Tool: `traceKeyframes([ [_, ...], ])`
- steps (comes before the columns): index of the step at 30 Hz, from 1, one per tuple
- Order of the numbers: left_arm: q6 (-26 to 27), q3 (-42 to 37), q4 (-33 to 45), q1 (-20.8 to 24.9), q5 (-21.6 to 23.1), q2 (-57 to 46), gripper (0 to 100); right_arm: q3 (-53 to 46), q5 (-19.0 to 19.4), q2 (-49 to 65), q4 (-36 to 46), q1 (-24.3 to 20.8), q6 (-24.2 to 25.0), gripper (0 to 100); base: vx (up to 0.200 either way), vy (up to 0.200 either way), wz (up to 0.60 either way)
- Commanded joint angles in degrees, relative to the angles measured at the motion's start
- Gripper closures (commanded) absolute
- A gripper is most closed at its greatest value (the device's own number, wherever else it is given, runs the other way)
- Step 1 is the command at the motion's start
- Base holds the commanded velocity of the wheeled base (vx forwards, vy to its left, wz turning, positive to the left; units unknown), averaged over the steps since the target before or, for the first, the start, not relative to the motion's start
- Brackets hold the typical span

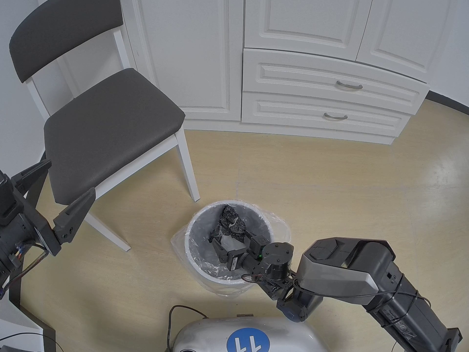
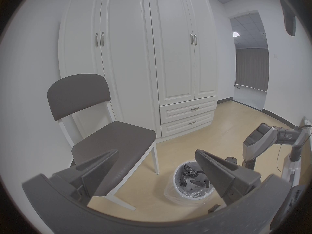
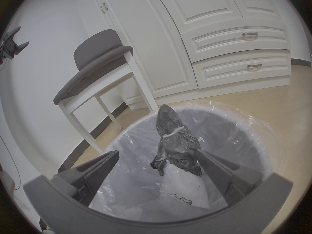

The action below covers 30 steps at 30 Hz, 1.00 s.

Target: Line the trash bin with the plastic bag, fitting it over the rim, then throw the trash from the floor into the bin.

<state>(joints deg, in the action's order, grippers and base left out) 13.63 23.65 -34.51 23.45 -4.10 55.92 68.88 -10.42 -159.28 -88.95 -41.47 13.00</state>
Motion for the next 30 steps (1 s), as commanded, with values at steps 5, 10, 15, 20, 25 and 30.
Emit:
traceKeyframes([
  [5, 0.0, 0.1, 0.0, -0.1, 0.0, 0.0, 0, -12.6, 0.5, 14.4, -1.0, -4.0, 0.5, 0, 0.0, 0.0, 0.0],
  [10, 0.0, 0.1, 0.0, -0.1, 0.0, -0.1, 0, -16.2, 0.1, 21.0, -1.0, -5.1, 0.1, 0, 0.0, 0.0, 0.0],
  [15, 0.0, 0.1, 0.0, -0.1, 0.0, -0.1, 0, -19.2, 0.1, 27.8, -1.0, -5.4, -0.3, 0, 0.0, 0.0, 0.0],
  [20, 0.0, 0.0, 0.0, -0.2, 0.0, 0.0, 0, -21.4, -0.1, 35.8, 5.3, -5.0, -1.5, 0, 0.0, 0.0, 0.0],
  [25, 0.0, 0.0, 0.0, -0.2, 0.0, 0.0, 0, -22.4, -0.7, 41.3, 14.5, -4.8, -1.5, 0, 0.0, 0.0, 0.0],
  [30, 0.0, -0.1, 0.0, -0.1, 0.0, 0.0, 0, -22.1, -3.6, 44.8, 23.0, -4.8, -1.8, 0, 0.0, 0.0, 0.0],
])
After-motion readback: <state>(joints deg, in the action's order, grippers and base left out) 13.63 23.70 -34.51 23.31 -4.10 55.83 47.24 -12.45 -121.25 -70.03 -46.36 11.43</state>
